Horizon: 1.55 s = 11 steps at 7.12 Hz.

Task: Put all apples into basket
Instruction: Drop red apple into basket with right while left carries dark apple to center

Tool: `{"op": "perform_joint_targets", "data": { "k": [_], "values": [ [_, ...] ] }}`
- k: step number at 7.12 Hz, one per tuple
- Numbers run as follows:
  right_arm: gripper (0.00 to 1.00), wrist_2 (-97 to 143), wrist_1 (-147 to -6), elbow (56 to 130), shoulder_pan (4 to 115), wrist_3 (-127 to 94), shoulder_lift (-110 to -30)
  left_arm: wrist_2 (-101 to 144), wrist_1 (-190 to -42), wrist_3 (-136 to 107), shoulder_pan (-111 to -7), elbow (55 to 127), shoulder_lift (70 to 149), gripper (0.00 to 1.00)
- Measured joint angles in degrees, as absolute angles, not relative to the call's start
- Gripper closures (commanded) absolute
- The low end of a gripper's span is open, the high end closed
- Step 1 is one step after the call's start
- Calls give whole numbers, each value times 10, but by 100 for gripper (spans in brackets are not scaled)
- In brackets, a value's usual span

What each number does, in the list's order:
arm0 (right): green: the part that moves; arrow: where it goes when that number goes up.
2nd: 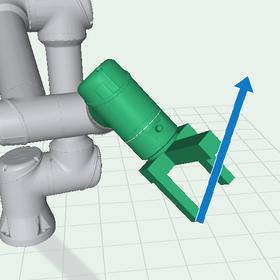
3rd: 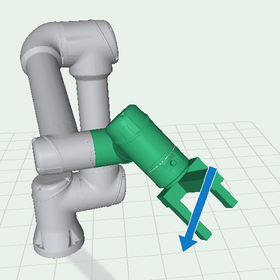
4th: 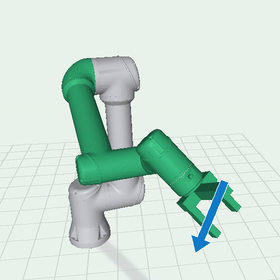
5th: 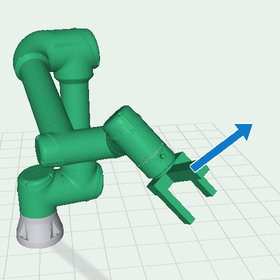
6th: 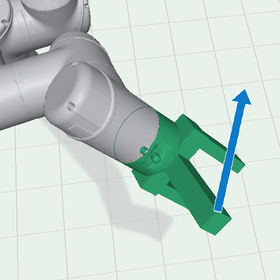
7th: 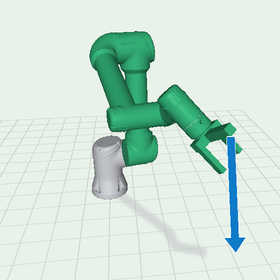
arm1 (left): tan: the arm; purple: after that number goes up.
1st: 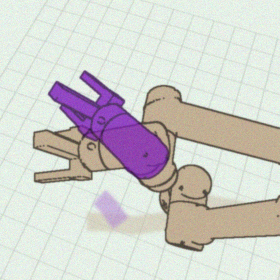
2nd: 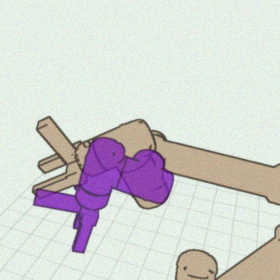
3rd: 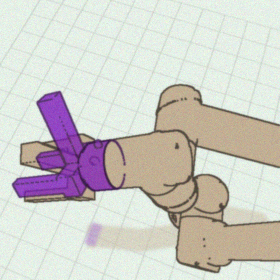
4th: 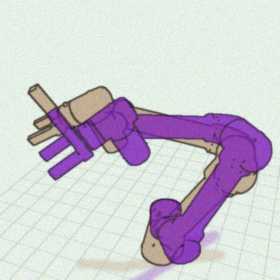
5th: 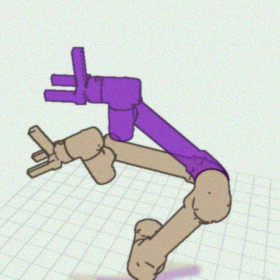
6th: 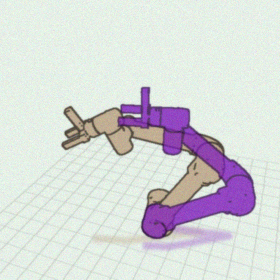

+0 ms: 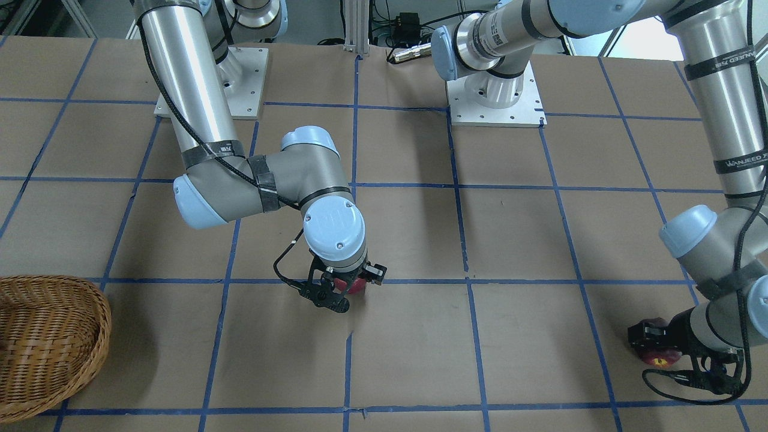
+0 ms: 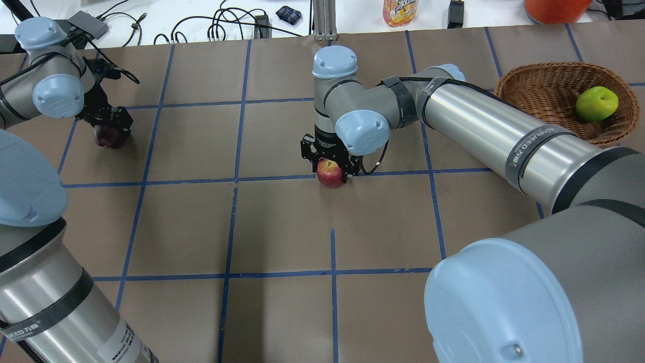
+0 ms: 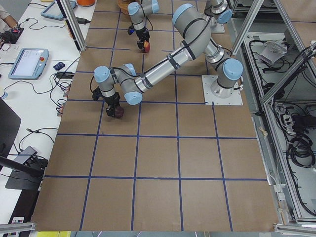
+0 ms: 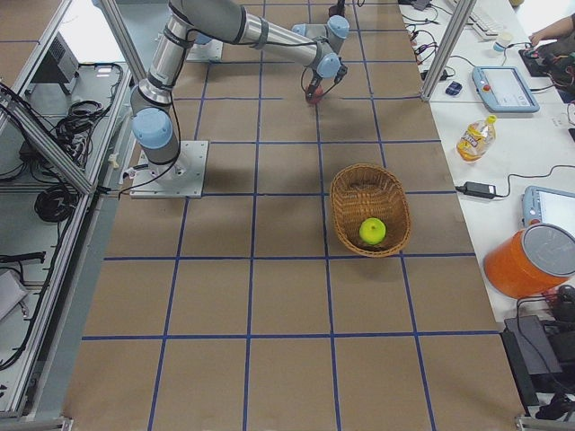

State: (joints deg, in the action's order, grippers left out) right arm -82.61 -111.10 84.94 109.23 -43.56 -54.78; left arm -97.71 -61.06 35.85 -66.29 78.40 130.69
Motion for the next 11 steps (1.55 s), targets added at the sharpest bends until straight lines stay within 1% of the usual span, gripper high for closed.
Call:
{"op": "perform_joint_targets", "data": {
  "k": [1, 3, 5, 6, 8, 10, 11],
  "values": [
    [100, -830, -1105, 833, 1081, -436, -556, -977, -619, 358, -666, 784, 1299, 58],
    [100, -843, -1049, 771, 1027, -421, -578, -972, -682, 327, -688, 788, 1263, 58],
    [100, -866, -958, 694, 926, -319, -588, -953, -740, 217, -759, 801, 1217, 61],
    [100, -894, -927, 672, 874, -237, -588, -926, -755, 125, -806, 814, 1198, 62],
    [100, -940, -917, 661, 780, -69, -579, -899, -746, -59, -918, 838, 1179, 62],
    [100, -961, -955, 663, 716, 33, -552, -894, -685, -206, -1028, 866, 1190, 59],
    [100, -969, -979, 665, 695, 68, -535, -890, -633, -244, -1059, 898, 1196, 53]
  ]
}}
